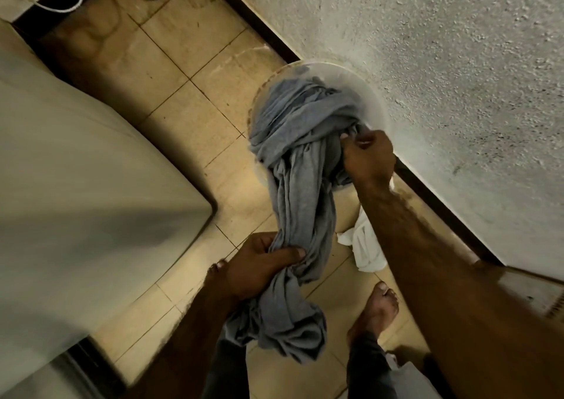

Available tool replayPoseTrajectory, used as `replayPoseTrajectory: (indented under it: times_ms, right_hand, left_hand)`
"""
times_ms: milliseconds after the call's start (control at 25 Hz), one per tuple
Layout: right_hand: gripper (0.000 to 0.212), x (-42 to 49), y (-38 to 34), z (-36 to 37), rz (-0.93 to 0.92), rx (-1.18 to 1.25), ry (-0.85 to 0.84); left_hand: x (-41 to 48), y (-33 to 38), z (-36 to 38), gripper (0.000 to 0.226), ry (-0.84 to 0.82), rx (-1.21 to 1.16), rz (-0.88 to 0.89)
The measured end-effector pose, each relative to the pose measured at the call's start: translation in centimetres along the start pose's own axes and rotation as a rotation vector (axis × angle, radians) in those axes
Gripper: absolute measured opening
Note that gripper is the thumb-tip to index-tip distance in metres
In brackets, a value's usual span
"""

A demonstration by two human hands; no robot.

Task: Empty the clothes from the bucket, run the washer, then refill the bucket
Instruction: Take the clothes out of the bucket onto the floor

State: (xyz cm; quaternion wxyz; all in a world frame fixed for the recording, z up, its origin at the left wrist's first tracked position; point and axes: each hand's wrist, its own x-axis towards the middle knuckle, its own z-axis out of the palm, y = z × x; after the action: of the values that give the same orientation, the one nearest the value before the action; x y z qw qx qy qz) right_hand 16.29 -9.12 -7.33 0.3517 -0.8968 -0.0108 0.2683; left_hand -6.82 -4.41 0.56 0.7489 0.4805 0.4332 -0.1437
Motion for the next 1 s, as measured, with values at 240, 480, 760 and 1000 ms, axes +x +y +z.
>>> replayPoseTrajectory:
  times_ms: [240,480,760,1000]
  right_hand:
    - [0.054,0.1,-2.9,2.1,-0.312,-0.048,-0.430]
    - [0.096,4.2,-4.9,2.1,-0.164,0.029,-0.196]
    - [0.075,4.0,-2.7,-0.9,0.043,-0.174,-0.137]
    - [0.055,-8.9,-0.4,-2.1,0.512,0.163,-0.486]
  left_hand:
    - [-2.3,2.3,1.6,0.028,-0.297,0.639,0.130]
    - [-6.7,6.2,1.3,0.035,-0.391,0.759,0.177]
    - [-6.7,3.0,-0.3,0.024,0.079,0.433,0.223]
    - [-3.5,8.8,-1.0,0.016,0.247,-0.302,0.422]
